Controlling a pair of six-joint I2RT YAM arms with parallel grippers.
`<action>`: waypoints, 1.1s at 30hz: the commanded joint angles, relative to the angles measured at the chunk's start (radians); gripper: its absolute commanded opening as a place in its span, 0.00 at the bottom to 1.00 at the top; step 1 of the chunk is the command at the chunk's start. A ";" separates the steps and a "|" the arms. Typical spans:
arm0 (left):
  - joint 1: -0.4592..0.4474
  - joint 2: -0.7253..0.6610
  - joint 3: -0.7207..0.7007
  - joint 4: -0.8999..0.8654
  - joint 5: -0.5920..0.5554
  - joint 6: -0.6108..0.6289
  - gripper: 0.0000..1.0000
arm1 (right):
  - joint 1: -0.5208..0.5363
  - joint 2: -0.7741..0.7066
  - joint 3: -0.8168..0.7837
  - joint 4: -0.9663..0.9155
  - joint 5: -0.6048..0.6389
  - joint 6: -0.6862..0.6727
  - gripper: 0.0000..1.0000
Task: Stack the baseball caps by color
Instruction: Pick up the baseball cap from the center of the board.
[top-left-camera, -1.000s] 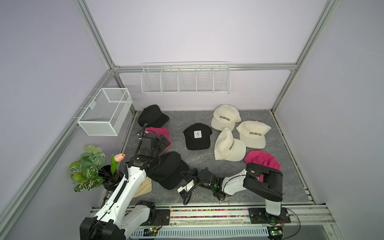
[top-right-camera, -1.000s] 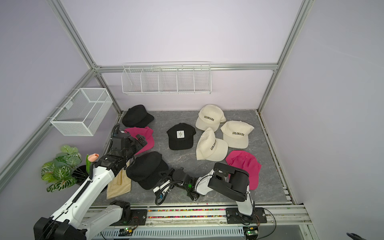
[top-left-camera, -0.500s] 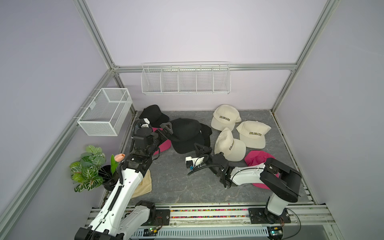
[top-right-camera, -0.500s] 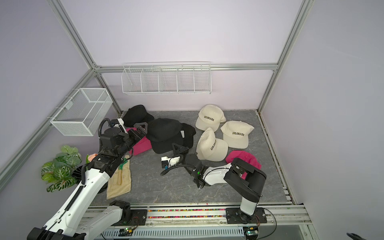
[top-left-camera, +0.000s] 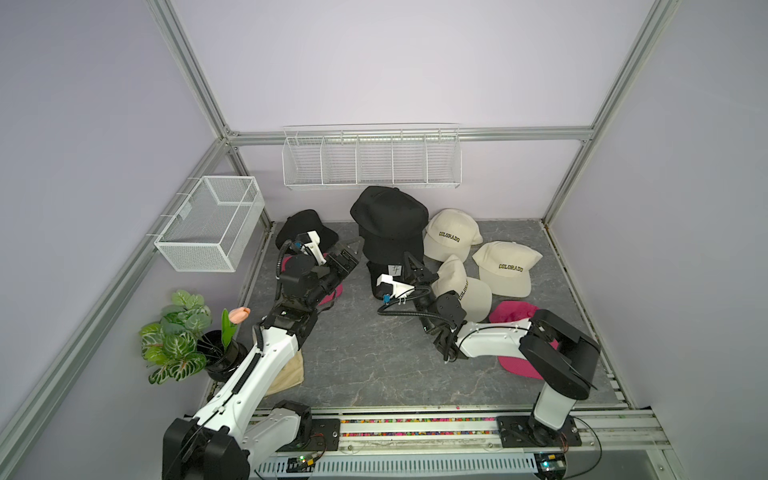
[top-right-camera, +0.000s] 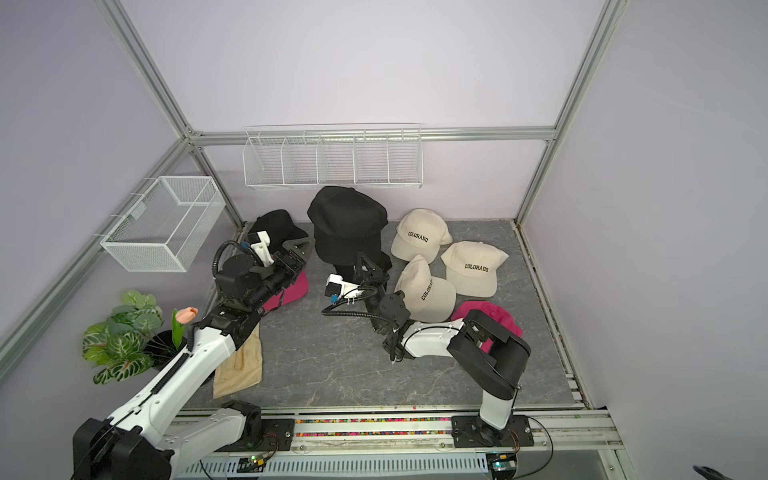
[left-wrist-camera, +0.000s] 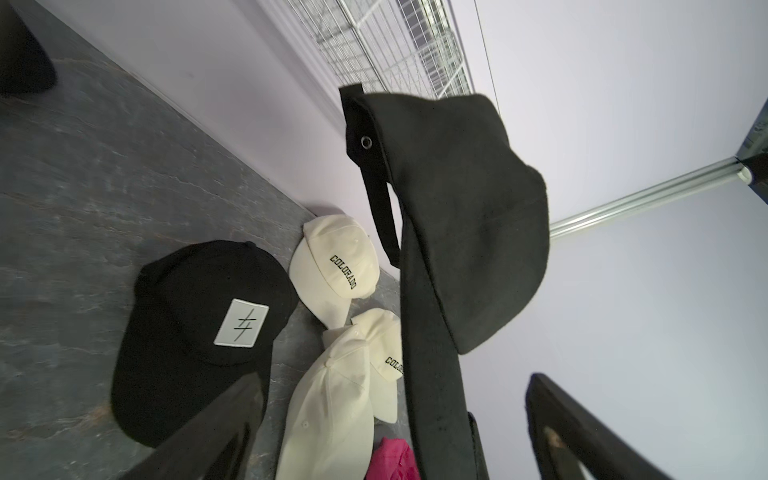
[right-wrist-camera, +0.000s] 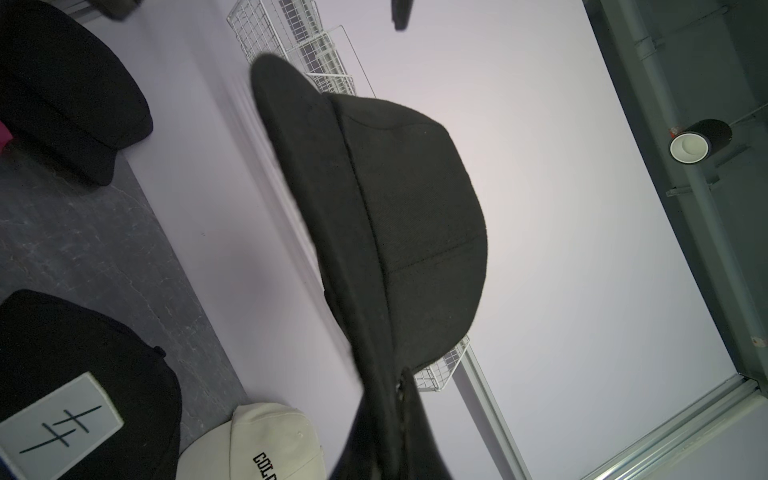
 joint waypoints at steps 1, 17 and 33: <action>-0.032 0.043 0.022 0.142 0.112 -0.033 1.00 | -0.002 -0.002 0.014 0.072 0.031 0.007 0.07; -0.067 0.204 0.060 0.333 0.227 -0.154 0.57 | 0.006 0.008 0.014 0.069 0.060 -0.018 0.09; -0.046 0.235 0.190 0.043 0.121 0.123 0.00 | -0.014 -0.111 0.038 -0.434 0.039 0.412 0.68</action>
